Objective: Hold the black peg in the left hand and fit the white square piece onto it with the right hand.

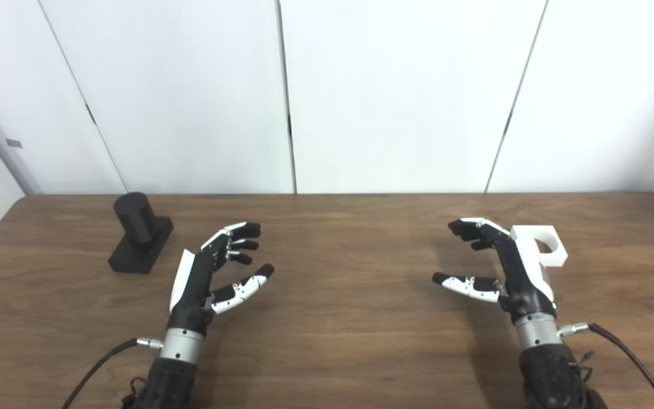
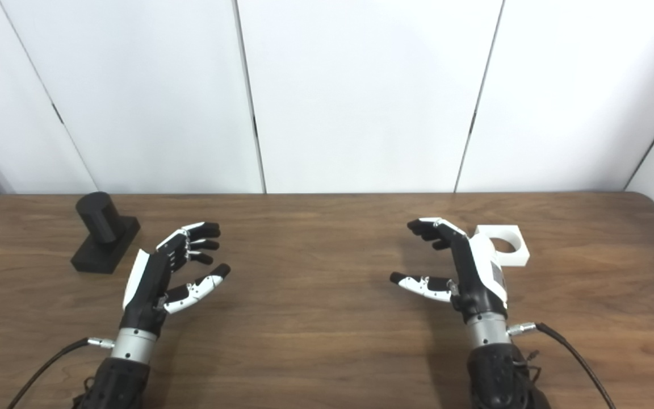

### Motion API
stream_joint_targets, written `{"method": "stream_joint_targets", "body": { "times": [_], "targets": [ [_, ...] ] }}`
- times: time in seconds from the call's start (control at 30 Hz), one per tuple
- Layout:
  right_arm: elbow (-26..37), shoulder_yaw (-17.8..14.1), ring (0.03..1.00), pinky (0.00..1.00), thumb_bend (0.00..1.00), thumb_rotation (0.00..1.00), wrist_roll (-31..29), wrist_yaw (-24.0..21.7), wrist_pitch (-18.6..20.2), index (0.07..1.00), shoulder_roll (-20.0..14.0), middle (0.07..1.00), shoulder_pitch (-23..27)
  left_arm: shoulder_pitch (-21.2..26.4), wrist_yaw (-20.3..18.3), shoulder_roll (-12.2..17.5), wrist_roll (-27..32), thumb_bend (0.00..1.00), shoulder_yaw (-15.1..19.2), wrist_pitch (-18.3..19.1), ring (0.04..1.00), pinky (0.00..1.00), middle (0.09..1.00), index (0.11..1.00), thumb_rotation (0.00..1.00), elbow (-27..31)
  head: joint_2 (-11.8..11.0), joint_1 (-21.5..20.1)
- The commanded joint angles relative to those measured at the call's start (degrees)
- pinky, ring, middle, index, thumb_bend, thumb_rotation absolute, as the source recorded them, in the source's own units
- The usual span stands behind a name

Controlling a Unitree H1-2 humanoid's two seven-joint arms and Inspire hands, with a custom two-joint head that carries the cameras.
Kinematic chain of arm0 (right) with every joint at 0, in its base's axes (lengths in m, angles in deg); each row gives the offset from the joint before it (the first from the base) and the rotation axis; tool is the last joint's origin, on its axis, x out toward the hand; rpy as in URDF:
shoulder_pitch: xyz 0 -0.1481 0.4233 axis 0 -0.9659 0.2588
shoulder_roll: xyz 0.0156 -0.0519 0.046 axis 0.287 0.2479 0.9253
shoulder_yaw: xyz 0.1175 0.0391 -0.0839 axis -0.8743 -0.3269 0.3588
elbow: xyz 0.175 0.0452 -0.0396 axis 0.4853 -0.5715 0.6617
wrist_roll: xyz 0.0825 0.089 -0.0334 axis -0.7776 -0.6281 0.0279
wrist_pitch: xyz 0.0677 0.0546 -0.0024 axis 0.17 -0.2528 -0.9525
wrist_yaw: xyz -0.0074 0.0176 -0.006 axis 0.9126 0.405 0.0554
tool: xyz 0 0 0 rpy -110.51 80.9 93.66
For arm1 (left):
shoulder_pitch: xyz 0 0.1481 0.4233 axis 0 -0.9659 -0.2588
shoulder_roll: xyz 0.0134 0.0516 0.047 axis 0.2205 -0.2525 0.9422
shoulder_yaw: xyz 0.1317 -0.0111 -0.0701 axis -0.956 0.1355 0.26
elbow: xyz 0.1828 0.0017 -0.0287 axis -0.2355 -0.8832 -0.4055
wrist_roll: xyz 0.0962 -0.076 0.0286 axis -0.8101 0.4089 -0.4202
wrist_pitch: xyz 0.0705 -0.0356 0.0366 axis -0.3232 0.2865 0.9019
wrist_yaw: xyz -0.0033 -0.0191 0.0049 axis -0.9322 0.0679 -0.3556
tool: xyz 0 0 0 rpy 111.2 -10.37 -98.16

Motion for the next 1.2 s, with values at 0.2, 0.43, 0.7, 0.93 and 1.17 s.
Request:
{"method": "stream_joint_targets", "body": {
  "times": [0.2, 0.43, 0.7, 0.93, 1.17],
  "targets": [
    [1.9, -0.1, 0.695, 0.64, 0.58, 0.07, -0.4, 0.3, -1.8, 0.68, -0.3, 0.695, 1.5, 2.0, 0.3, 0.2, 0.2, 0.59, 0.0, -1.6, 0.708, 0.6, 0.75, 0.739, 0.07, 1.6, 0.0, 0.0],
    [1.9, 0.0, 0.692, 0.64, 0.59, 0.07, -0.2, 0.3, -1.8, 0.68, -0.3, 0.694, 1.5, 2.1, 0.3, 0.3, 0.0, 0.59, -0.1, -1.9, 0.704, 0.6, 0.751, 0.738, 0.08, 1.4, 0.0, 0.1],
    [1.7, -0.2, 0.69, 0.63, 0.59, 0.06, -0.6, 0.1, -2.5, 0.681, -0.9, 0.696, 1.3, 2.1, 0.3, -0.2, 0.1, 0.59, -0.6, -2.6, 0.702, 0.6, 0.754, 0.74, 0.07, 0.8, -0.9, 7.4],
    [0.4, -1.7, 0.671, 0.6, 0.59, 0.0, -2.9, 0.1, -5.0, 0.672, -3.0, 0.692, 1.4, 2.2, 1.9, -3.9, -1.3, 0.61, -1.7, 0.0, 0.708, 0.59, 0.758, 0.738, 0.05, 0.8, -3.3, 19.9],
    [2.0, -2.9, 0.667, 0.58, 0.59, 0.0, -4.5, -1.3, -3.2, 0.668, -3.2, 0.701, 1.1, 3.3, 4.5, -5.8, -5.0, 0.61, -3.1, -2.4, 0.697, 0.52, 0.762, 0.73, 0.08, -2.7, -6.2, 24.5]
  ]
}}
